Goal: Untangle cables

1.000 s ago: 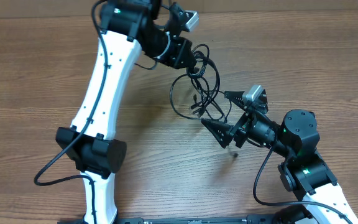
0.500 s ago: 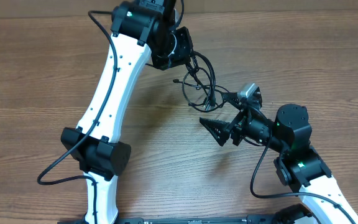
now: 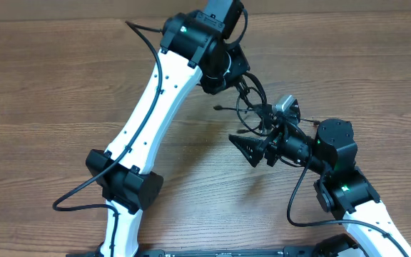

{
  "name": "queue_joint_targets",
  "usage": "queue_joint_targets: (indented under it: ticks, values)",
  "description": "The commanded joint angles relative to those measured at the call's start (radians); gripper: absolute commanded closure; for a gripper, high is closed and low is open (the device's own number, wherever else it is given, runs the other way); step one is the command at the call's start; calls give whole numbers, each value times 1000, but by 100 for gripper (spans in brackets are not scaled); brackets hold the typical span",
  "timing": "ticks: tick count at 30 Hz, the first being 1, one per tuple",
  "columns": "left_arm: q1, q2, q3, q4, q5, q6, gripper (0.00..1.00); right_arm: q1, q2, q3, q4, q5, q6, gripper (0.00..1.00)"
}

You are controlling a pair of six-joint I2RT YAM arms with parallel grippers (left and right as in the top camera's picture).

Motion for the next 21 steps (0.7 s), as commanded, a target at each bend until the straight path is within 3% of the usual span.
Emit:
queue_joint_targets:
  ticks: [1,4,7,9,13,14,15,21]
  values:
    - [-21,-8,16,3,-15,-130,96,-3,-2,-4,-5,24,-1,0]
    - [-32,-8,16,1,9,-143,96,-3,-2,-4,-32,77,-1,0]
    - [-37,-8,16,0,20,-142,96,-3,-1,-4,-53,114,-1,11]
    - [-39,-8,16,-4,22,-141,96,-3,6,-4,-58,131,-1,26]
    - [-39,-8,16,-8,37,-137,96,-3,43,-4,-58,131,-1,69]
    - [-39,-8,16,-12,36,-137,96,-3,68,-4,-57,131,-1,89]
    - [-39,-8,16,-12,35,-137,96,-3,81,-4,-57,130,-1,96]
    - [-37,-8,16,-12,-5,-138,96,-3,95,-4,-18,60,11,96]
